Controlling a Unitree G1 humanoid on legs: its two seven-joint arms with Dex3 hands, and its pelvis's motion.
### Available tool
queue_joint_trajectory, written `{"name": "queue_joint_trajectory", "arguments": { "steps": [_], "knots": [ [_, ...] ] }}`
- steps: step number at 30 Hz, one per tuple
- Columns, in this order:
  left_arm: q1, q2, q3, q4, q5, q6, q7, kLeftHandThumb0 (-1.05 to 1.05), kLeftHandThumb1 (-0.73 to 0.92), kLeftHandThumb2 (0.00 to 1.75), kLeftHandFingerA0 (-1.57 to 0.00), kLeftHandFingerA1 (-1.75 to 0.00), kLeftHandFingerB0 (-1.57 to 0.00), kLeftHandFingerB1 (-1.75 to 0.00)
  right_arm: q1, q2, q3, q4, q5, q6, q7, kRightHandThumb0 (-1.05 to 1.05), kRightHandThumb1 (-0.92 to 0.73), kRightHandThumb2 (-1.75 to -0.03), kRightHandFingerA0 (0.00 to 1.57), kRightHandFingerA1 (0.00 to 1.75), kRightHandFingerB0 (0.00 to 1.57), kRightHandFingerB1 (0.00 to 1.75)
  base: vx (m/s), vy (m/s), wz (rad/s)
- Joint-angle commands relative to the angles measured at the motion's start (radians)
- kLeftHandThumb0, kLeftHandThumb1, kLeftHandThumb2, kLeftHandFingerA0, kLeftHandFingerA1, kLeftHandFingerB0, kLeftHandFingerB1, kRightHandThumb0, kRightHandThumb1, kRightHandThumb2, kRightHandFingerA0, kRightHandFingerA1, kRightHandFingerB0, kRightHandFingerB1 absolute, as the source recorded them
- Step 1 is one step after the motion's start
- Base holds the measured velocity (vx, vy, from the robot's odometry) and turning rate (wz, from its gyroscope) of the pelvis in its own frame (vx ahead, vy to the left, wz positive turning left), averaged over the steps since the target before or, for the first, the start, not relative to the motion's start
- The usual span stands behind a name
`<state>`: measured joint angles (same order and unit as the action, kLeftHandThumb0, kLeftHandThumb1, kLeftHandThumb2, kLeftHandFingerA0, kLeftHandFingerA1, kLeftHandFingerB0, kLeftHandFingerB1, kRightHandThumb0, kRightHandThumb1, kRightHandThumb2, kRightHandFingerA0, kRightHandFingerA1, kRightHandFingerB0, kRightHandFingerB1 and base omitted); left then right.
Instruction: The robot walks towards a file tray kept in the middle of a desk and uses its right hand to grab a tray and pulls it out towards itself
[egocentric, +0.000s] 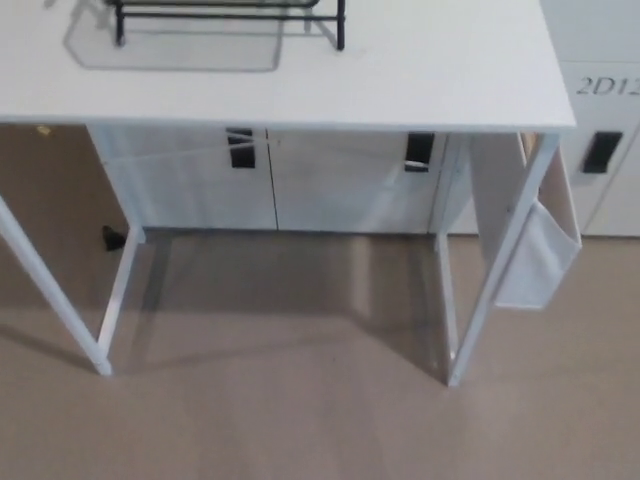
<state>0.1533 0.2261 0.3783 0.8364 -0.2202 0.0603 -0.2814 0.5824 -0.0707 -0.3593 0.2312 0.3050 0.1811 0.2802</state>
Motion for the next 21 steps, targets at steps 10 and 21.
{"name": "queue_joint_trajectory", "arguments": {
  "steps": [10, 21],
  "knots": [
    [0.0, 0.01, -0.004, -0.008, -0.007, -0.009, 0.005, -0.25, 0.34, 0.92, -0.5, -0.69, -0.3, -0.57, 0.001, 0.002, -0.002, -0.004, 0.0, -0.021, -0.017, -0.16, -0.38, -0.85, 0.4, 0.63, 0.21, 0.53, 0.21, 0.003, -0.07],
    [0.007, 0.011, -0.01, -0.021, -0.005, 0.003, 0.015, -0.24, 0.37, 0.8, -0.52, -0.65, -0.35, -0.51, 0.033, 0.009, 0.003, -0.039, -0.001, -0.019, -0.014, -0.15, -0.38, -0.86, 0.4, 0.64, 0.21, 0.53, 0.25, 0.186, -0.17]
  ]
}}
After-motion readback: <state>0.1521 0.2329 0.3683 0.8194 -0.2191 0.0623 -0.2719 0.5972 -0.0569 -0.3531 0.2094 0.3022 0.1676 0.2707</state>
